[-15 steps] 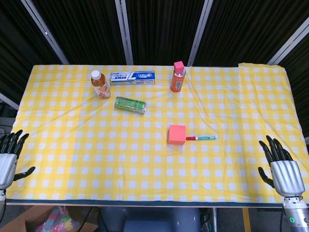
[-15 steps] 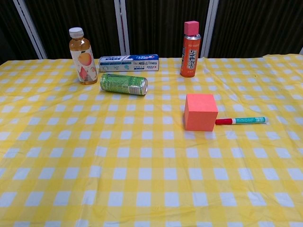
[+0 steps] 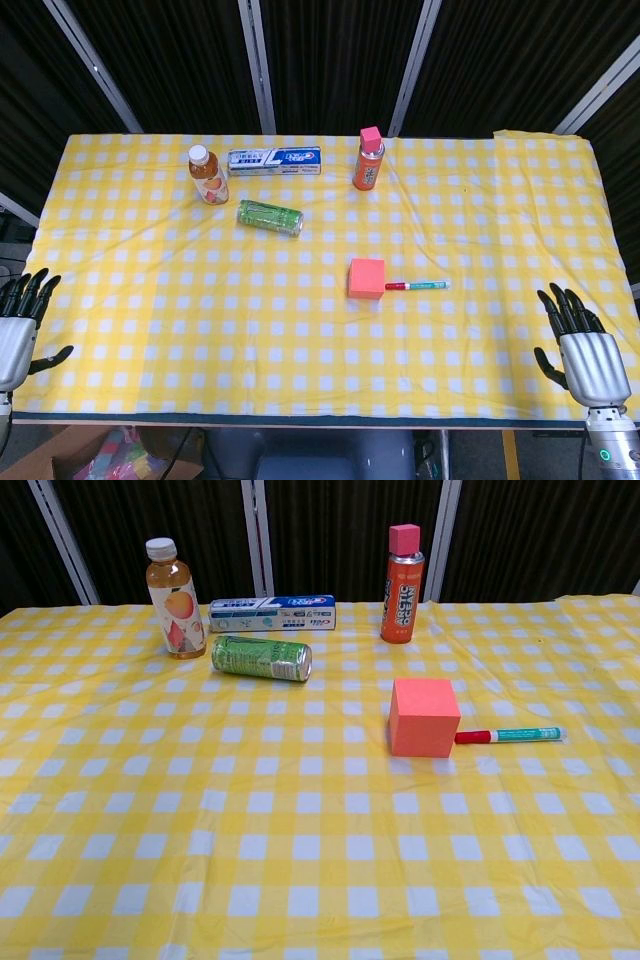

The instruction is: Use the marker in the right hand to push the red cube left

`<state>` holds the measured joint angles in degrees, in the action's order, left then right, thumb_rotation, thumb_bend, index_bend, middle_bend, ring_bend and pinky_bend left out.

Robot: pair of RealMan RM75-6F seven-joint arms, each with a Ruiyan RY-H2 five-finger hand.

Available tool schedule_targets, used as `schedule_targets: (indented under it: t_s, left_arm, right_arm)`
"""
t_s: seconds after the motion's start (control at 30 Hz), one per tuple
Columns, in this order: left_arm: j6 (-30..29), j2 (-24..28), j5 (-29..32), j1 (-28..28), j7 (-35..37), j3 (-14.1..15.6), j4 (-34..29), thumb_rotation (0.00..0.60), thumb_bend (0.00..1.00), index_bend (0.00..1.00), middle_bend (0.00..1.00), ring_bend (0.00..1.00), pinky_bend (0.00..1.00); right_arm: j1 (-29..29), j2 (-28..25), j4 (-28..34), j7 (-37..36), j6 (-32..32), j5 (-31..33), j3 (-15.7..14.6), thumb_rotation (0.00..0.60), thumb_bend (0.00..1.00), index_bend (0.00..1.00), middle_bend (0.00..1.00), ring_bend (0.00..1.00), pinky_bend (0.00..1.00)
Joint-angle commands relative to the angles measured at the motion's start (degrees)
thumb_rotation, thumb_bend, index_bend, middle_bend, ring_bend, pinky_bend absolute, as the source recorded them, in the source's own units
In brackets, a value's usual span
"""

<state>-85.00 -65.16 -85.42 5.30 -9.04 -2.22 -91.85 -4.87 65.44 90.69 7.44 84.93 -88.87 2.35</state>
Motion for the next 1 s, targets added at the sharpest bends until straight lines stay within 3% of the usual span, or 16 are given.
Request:
schedule_targets:
  t_s: [0.03, 0.23, 0.5, 0.7, 1.0]
  left_arm:
    - [0.0, -0.1, 0.3, 0.0, 0.1, -0.1, -0.2, 0.6, 0.0, 0.0, 0.0, 0.0, 0.06]
    - [0.2, -0.3, 0.7, 0.0, -0.5, -0.2, -0.3, 0.6, 0.0, 0.0, 0.0, 0.0, 0.06]
    - [-1.0, -0.1, -0.5, -0.4, 0.4, 0.1, -0.2, 0.6, 0.0, 0.0, 0.0, 0.0, 0.06]
    - [-0.5, -0.1, -0.8, -0.1, 0.5, 0.2, -0.1, 0.6, 0.0, 0.0, 0.0, 0.0, 0.06]
    - [0.9, -0.1, -0.7, 0.7, 0.9, 0.1, 0.0, 0.6, 0.0, 0.0, 0.0, 0.0, 0.06]
  right_arm:
    - [-0.3, 0.2, 0.2, 0.5, -0.7, 0.2, -0.1, 0.6, 0.41, 0.0, 0.03, 0.02, 0.24]
    - [0.0, 0.0, 0.7, 0.1, -0.4, 0.2, -0.2, 0.6, 0.41, 0.02, 0.03, 0.02, 0.24]
    - [-0.9, -0.9, 3.3, -3.7, -0.9, -0.7, 0.1, 0.6, 0.41, 0.18, 0.05, 0.02, 0.24]
    - [-4.9, -1.6, 8.0, -0.3, -5.7, 2.0, 3.1, 0.6, 0.41, 0.2, 0.05, 0.02, 0.24]
    - [-13.2, 0.6, 14.1, 11.2, -16.0, 13.1, 8.5, 0.6, 0.41, 0.2, 0.05, 0.02, 0.23]
